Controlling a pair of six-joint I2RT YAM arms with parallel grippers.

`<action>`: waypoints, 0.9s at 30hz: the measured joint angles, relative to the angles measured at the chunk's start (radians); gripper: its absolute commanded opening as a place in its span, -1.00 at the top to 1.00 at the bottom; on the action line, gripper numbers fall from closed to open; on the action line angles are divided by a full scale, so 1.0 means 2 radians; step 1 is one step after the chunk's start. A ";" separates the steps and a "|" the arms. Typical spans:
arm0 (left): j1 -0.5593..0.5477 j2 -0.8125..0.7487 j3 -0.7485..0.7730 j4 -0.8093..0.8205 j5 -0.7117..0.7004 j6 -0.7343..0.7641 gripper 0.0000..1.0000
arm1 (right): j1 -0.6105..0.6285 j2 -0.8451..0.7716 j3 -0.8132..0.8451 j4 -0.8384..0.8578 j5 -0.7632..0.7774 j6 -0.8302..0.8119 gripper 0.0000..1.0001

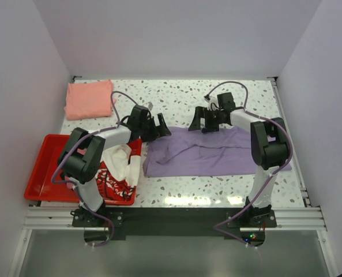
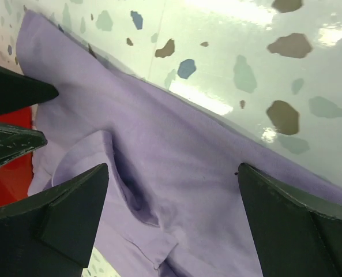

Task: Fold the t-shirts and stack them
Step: Fold the tshirt

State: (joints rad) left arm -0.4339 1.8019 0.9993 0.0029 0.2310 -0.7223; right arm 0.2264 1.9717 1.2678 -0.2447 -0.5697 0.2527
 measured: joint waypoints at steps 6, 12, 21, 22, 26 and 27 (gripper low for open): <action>0.000 0.007 0.008 0.000 0.006 0.000 -1.00 | -0.009 -0.001 0.019 -0.032 0.006 -0.020 -0.98; 0.000 0.009 0.012 -0.004 0.006 0.002 -1.00 | 0.022 -0.032 0.030 -0.062 0.016 -0.045 -0.97; 0.000 0.010 0.015 -0.010 0.003 0.003 -1.00 | 0.095 -0.014 0.058 -0.063 -0.017 -0.054 -0.94; 0.000 0.010 0.015 -0.010 0.002 0.003 -1.00 | 0.098 -0.006 0.061 -0.063 -0.019 -0.055 -0.94; 0.000 0.010 0.015 -0.010 0.000 0.004 -1.00 | 0.099 0.019 0.067 -0.067 -0.025 -0.056 -0.74; 0.000 0.010 0.015 -0.011 0.000 0.004 -1.00 | 0.099 0.023 0.068 -0.068 -0.025 -0.057 -0.70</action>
State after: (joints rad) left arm -0.4343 1.8214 1.0302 -0.0185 0.2314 -0.7151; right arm 0.4252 2.0171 1.4033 -0.3817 -0.6193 0.1379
